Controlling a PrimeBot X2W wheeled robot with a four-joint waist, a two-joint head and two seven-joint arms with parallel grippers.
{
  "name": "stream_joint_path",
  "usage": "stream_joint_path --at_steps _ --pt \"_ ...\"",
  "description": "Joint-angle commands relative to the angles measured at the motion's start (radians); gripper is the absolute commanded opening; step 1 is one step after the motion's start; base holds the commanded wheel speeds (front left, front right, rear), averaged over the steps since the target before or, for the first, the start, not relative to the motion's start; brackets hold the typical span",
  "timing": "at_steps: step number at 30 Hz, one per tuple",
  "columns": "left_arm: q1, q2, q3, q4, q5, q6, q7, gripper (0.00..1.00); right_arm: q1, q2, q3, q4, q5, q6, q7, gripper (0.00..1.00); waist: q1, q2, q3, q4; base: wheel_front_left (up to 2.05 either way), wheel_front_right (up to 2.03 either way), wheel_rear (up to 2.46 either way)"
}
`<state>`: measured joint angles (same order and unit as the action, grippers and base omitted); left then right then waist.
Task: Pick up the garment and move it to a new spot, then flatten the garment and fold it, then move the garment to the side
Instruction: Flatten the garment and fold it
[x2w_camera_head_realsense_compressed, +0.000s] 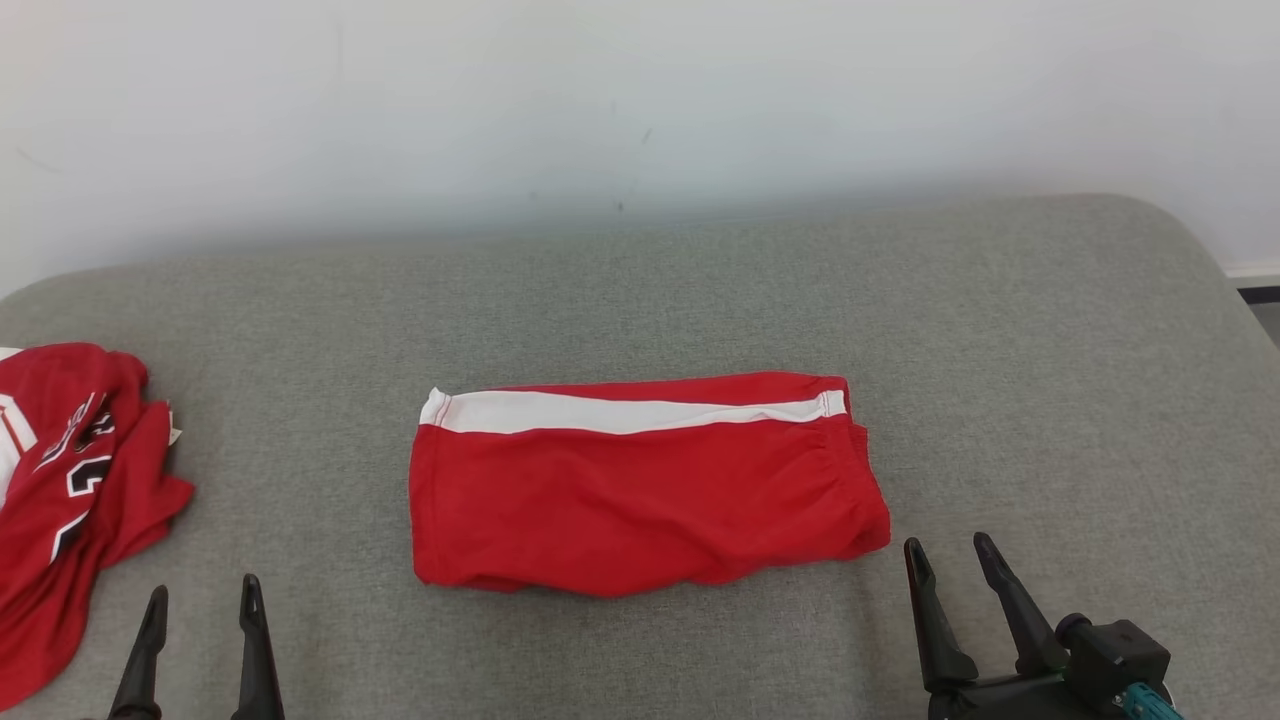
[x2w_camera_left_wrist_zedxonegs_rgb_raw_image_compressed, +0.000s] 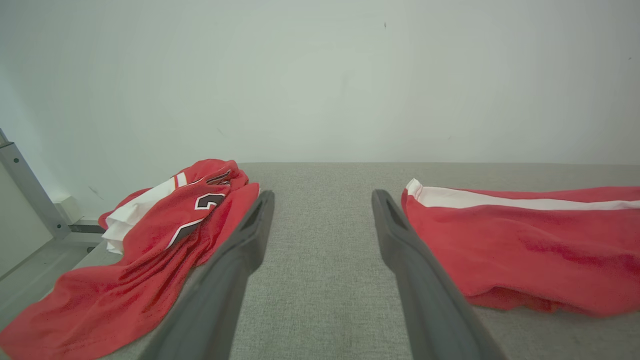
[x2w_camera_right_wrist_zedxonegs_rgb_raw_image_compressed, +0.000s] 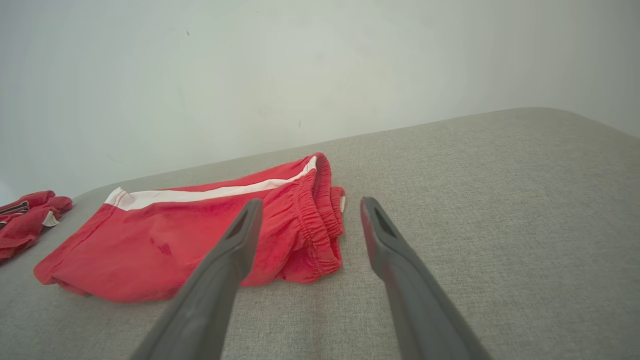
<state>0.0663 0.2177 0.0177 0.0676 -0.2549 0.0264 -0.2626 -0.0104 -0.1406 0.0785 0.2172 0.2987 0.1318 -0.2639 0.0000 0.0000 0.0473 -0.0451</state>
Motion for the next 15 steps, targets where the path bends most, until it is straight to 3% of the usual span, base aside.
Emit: stream_joint_path --at_steps 1,15 --pt "0.013 -0.019 0.014 0.007 0.022 -0.017 -0.003 1.00 -0.003 0.001 -0.004 0.010 -0.004 -0.002 -0.001 1.00 0.0000 0.0000 -0.005 0.010 0.00 0.00 0.00" --pt "-0.024 -0.103 0.078 0.018 0.091 -0.089 -0.003 1.00 -0.206 -0.028 0.042 0.162 -0.035 -0.002 0.002 1.00 0.0000 0.0000 0.017 0.044 0.00 0.00 0.00"
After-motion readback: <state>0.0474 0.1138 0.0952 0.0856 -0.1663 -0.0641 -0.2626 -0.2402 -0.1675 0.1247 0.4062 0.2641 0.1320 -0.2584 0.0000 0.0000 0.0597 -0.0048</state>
